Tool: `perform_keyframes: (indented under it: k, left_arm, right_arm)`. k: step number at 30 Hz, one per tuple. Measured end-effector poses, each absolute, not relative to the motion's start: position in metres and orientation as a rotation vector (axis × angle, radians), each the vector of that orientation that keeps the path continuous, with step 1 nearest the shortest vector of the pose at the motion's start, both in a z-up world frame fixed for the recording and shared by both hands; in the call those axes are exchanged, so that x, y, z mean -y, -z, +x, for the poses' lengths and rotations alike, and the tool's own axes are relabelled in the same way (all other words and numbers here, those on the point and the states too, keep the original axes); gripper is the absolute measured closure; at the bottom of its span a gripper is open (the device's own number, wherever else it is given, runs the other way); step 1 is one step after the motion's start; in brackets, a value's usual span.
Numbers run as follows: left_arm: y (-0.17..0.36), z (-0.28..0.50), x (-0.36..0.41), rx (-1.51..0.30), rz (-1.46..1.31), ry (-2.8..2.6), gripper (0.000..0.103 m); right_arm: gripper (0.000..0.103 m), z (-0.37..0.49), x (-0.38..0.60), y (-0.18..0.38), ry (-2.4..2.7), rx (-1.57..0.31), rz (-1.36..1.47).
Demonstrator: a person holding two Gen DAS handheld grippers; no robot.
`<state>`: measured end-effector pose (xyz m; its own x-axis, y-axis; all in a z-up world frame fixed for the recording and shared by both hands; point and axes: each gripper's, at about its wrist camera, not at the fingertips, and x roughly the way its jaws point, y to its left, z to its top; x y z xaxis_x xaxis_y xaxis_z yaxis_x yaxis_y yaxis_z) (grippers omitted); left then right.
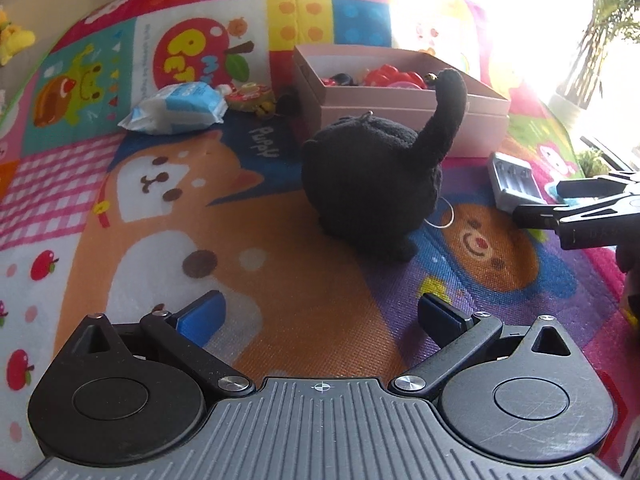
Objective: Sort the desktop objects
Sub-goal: 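Grasp the black plush cat with the left tool while the right tool grasps the white charger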
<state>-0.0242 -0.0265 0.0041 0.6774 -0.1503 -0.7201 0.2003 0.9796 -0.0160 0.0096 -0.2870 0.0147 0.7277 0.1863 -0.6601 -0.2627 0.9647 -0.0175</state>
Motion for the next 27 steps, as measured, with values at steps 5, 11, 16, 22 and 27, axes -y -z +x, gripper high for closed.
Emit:
perform_keyframes:
  k: [5, 11, 16, 22, 27]
  left_arm:
    - [-0.017, -0.010, 0.028, -0.798, -0.133, 0.297, 0.000]
    - [-0.015, 0.012, 0.063, -0.698, 0.022, 0.222, 0.000]
    - [-0.011, 0.014, 0.052, -0.686, 0.151, 0.200, 0.000]
    - [-0.013, 0.016, 0.023, -0.688, 0.246, 0.148, 0.000]
    - [-0.016, 0.022, 0.009, -0.703, 0.131, 0.205, 0.000]
  right_arm:
    - [0.002, 0.010, 0.284, -0.013, -0.235, -0.719, -0.124]
    - [0.000, 0.013, 0.289, -0.011, -0.215, -0.740, -0.085]
    - [0.000, 0.014, 0.288, -0.011, -0.210, -0.741, -0.086]
    - [0.000, 0.014, 0.289, -0.010, -0.213, -0.749, -0.079]
    - [0.000, 0.015, 0.290, -0.010, -0.216, -0.754, -0.073]
